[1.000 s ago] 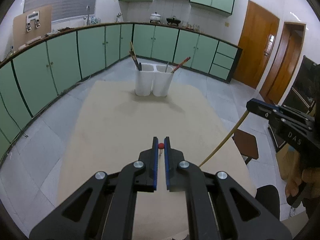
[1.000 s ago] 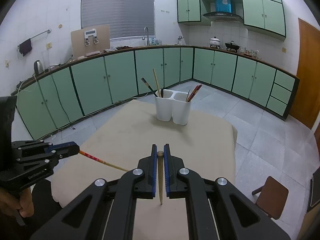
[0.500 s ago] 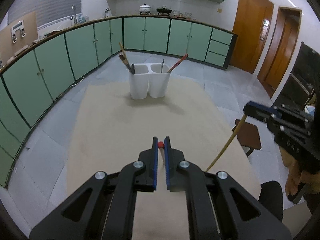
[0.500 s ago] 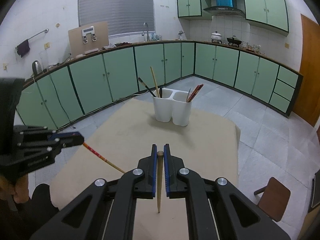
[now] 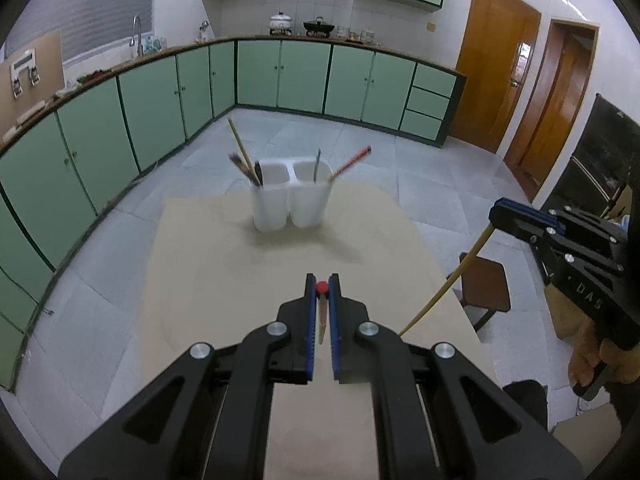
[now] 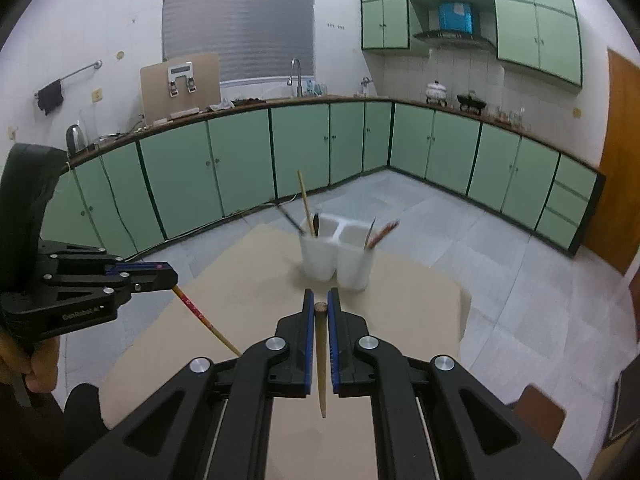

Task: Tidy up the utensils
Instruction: 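Carry both held chopsticks up and over to the white holder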

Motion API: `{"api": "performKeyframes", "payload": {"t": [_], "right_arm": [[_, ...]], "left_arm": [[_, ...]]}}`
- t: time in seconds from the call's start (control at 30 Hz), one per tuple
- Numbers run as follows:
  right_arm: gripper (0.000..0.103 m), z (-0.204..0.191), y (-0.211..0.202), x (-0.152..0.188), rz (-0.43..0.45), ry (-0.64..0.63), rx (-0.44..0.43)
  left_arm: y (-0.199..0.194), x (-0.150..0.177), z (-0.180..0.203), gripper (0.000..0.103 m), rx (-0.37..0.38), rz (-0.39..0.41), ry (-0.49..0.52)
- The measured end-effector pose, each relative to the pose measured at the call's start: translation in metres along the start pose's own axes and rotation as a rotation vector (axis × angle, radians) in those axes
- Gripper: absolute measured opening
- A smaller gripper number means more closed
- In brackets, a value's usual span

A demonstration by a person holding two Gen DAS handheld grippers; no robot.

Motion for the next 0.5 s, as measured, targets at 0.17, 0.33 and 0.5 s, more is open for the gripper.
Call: {"api": "performKeyframes", "payload": {"t": [0.17, 0.33, 0.5], "right_arm": [[0.007, 0.004, -0.008, -0.05, 0.037, -0.026, 0.027], [0.007, 0.018, -0.006, -0.103, 0.063, 0.002, 0.029], [0.007, 0.033, 0.006, -0.147, 0.076, 0.043, 0.03]], "left_arm": [[-0.021, -0.038, -0.002, 0.005, -0.035, 0.049, 0.02], [-0.036, -0.082, -0.004, 0.005, -0.064, 0.094, 0.025], [-0.039, -0.125, -0.014, 0.005, -0.076, 0.13, 0.004]]}}
Point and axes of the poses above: each gripper's, at about its wrist camera, not at the fingertips, and y roughly the way its jaws point, z to its right, x to its underside, the point moved 5 cm from there along y, roughly the way its jaws point, and after that the axes turned 10 degrees about -z, right-handed, at the moved point
